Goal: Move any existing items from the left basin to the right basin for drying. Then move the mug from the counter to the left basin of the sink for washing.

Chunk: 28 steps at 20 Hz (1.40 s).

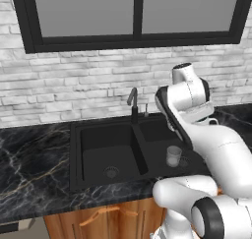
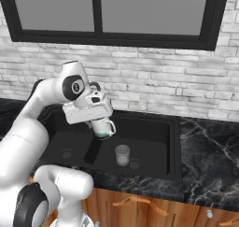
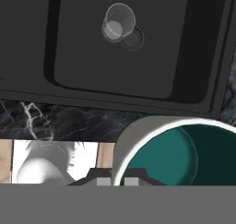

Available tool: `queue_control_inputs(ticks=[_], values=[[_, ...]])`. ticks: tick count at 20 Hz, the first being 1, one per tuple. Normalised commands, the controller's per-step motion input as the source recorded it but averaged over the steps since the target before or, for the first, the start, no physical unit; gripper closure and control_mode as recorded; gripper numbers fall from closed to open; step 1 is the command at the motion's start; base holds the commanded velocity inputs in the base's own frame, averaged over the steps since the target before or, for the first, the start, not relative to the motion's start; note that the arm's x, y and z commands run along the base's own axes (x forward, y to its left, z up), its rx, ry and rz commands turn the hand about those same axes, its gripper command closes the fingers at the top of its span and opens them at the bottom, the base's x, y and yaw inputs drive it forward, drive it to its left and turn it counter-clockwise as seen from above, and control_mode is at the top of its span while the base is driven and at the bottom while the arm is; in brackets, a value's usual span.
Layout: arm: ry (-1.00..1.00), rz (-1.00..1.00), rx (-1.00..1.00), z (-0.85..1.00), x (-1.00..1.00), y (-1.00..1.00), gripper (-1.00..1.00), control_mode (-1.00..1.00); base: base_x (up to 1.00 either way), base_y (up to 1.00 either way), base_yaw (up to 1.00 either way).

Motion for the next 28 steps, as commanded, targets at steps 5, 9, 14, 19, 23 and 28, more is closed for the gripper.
queue_control_inputs(ticks=[5, 9, 14, 19, 23, 28], values=[[0.09, 0.17, 0.0, 0.0, 0.0, 0.79, 1.0, -1.0, 0.0, 0.0, 0.0], [0.08, 0.15, 0.0, 0.0, 0.0, 0.79, 1.0, -1.0, 0.0, 0.0, 0.0], [0.03, 0.17, 0.02, -0.12, -0.24, 0.54, 1.0, -1.0, 0.0, 0.0, 0.0], [0.02, 0.12, 0.04, -0.17, -0.02, 0.61, 1.0, -1.0, 0.0, 0.0, 0.0], [0.0, 0.09, 0.05, -0.24, -0.02, 0.43, 1.0, -1.0, 0.0, 0.0, 0.0], [0.01, 0.06, 0.08, -0.24, 0.05, 0.46, 1.0, -1.0, 0.0, 0.0, 0.0]])
